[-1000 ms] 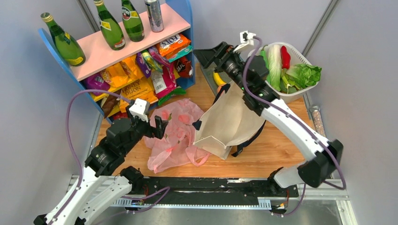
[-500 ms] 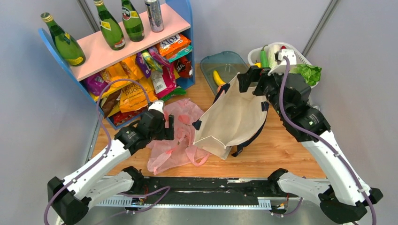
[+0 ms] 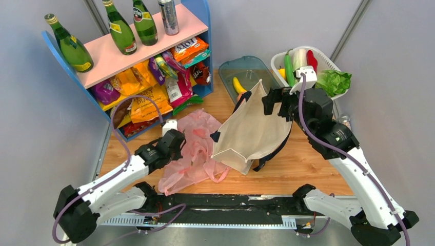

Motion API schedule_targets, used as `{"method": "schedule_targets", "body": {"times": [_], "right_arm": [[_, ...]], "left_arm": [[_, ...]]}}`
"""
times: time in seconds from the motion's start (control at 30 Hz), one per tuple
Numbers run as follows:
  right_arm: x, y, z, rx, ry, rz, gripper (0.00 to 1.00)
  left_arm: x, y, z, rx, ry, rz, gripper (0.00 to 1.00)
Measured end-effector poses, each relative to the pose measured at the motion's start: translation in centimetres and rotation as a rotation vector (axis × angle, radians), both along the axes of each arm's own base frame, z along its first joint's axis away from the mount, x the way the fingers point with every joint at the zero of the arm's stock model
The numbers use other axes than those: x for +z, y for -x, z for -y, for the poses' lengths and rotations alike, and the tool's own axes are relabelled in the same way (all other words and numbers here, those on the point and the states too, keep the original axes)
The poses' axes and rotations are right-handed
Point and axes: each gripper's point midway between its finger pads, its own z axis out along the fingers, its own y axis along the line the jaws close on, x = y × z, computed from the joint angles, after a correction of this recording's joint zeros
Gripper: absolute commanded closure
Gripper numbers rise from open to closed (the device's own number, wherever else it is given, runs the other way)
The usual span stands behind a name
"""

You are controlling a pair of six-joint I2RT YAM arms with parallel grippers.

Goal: Untie the knot of the grocery bags and take out the mixed food
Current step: Pick up the takeout bag at the center of the board.

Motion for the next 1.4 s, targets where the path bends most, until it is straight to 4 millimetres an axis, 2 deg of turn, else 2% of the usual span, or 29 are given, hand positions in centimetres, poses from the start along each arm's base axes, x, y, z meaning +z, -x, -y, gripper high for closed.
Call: {"method": "schedule_targets", "body": {"times": [0.07, 0.27, 0.53, 0.7, 0.9, 1.1, 1.27, 1.4], "right_arm": [[0.1, 0.6, -0.9, 0.065, -0.01, 0.001, 0.0], [1.8, 3.2, -4.6, 0.328, -0.072, 0.043, 0.0], [2.6, 5.0, -9.2, 0.607, -0.144, 0.045, 0.0], [1.0, 5.3, -11.8, 0.748, -0.171, 0.009, 0.0], [0.4, 5.3, -14.5, 0.879, -0.224, -0.031, 0.0], [1.7, 4.8, -16.5, 0.981, -0.275, 0.013, 0.0], [3.0, 4.1, -18.1, 1.053, -0.315, 0.09, 0.0], [3.9, 3.6, -19.0, 1.092, -0.351, 0.175, 0.0]], "left_arm": [[1.0, -0.1, 0.1, -0.007, 0.039, 0.05, 1.0], [6.7, -0.3, 1.5, -0.093, 0.224, 0.251, 1.0], [11.7, 1.5, 4.1, -0.286, 0.354, 0.287, 1.0], [15.7, 2.6, 4.8, -0.407, 0.387, 0.359, 1.0], [21.4, 3.6, 4.0, -0.504, 0.384, 0.534, 1.0], [27.8, 4.4, 3.1, -0.581, 0.347, 0.706, 1.0], [32.6, 5.4, 3.1, -0.655, 0.35, 0.834, 1.0], [35.0, 6.0, 3.7, -0.716, 0.372, 0.912, 1.0]]}}
